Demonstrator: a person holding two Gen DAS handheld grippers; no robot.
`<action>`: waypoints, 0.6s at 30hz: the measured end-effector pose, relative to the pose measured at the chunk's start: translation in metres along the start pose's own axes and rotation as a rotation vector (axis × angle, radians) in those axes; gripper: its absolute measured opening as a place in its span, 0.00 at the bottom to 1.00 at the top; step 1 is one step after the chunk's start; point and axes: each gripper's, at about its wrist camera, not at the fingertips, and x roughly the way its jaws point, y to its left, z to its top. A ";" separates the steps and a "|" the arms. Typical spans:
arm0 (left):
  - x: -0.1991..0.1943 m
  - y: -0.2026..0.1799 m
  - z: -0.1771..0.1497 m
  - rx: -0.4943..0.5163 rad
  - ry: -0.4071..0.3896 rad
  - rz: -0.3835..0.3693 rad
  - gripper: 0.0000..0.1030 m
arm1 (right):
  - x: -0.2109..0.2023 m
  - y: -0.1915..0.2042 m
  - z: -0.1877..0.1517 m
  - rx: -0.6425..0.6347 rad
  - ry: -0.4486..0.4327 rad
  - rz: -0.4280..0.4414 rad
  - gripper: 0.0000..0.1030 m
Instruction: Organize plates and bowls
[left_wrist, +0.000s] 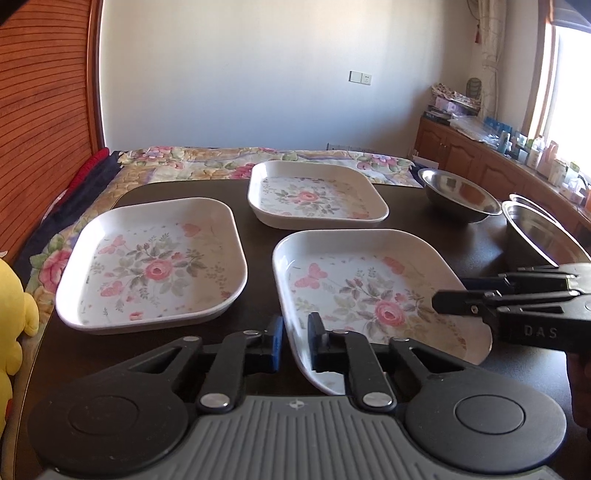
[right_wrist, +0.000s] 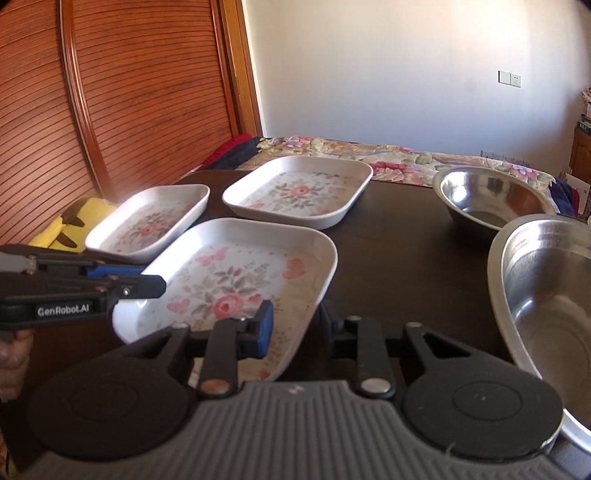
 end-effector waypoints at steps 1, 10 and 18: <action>0.000 0.001 0.000 -0.005 0.001 -0.004 0.13 | 0.000 -0.001 -0.001 0.007 0.006 0.010 0.27; -0.015 -0.005 -0.003 -0.012 -0.006 -0.004 0.13 | -0.006 -0.004 -0.005 0.041 0.004 0.038 0.24; -0.034 -0.017 -0.011 0.014 -0.027 0.007 0.13 | -0.023 -0.004 -0.011 0.048 -0.031 0.044 0.22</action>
